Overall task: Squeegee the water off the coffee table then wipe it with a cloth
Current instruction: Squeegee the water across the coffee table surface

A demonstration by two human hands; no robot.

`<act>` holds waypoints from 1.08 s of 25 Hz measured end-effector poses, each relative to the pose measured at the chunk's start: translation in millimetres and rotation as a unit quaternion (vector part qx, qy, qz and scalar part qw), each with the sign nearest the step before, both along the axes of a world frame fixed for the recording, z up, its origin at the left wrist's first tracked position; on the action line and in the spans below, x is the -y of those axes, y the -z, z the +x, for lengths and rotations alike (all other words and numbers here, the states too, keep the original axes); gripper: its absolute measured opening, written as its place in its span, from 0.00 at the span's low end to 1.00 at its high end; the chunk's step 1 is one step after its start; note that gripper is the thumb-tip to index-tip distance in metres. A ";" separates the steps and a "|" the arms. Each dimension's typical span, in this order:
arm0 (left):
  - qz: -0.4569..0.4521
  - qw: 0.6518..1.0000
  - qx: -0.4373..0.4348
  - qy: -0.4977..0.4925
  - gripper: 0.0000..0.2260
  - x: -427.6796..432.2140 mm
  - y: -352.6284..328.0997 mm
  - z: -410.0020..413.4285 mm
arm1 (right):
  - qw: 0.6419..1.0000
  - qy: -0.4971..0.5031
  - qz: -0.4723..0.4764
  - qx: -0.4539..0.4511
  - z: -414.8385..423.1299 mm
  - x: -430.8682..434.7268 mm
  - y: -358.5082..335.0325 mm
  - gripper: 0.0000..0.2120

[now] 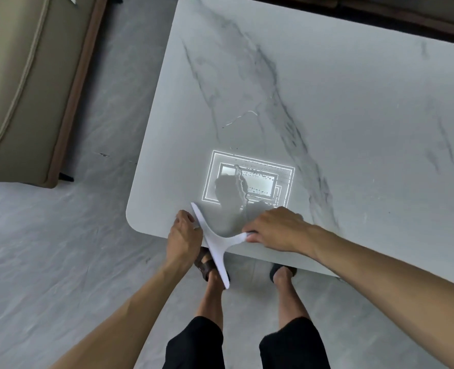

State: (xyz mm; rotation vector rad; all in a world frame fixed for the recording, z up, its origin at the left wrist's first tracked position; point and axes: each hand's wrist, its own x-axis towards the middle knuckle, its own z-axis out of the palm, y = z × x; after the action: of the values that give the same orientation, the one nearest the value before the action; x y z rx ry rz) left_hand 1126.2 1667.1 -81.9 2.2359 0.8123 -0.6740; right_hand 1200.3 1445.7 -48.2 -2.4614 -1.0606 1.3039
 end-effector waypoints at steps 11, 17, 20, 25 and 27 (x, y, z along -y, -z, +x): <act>0.080 0.989 -0.114 0.047 0.18 96.8 22.8 29.6 | 0.996 0.040 -0.059 0.058 99.7 211.0 -19.3 0.05; 0.056 0.992 -0.020 -0.116 0.06 88.8 -0.6 19.6 | 0.997 -0.024 -0.017 0.075 94.0 197.5 -28.2 0.12; 0.064 0.973 0.019 -0.219 0.07 79.4 -5.5 6.8 | 0.994 -0.100 0.034 0.012 62.5 105.5 -6.9 0.13; 0.090 0.948 0.018 -0.305 0.08 46.4 -2.5 -18.6 | 0.989 -0.138 0.058 -0.005 37.1 -10.1 24.5 0.13; 0.077 0.962 -0.012 -0.262 0.09 41.8 -1.2 -23.5 | 0.992 -0.113 0.053 0.004 51.5 -14.3 30.8 0.14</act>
State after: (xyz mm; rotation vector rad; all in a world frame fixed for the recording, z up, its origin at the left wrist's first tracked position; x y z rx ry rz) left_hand 1102.7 1625.4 -80.7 2.0089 1.4396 -0.3899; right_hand 1251.8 1460.0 -79.0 -2.3240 -1.4070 1.2611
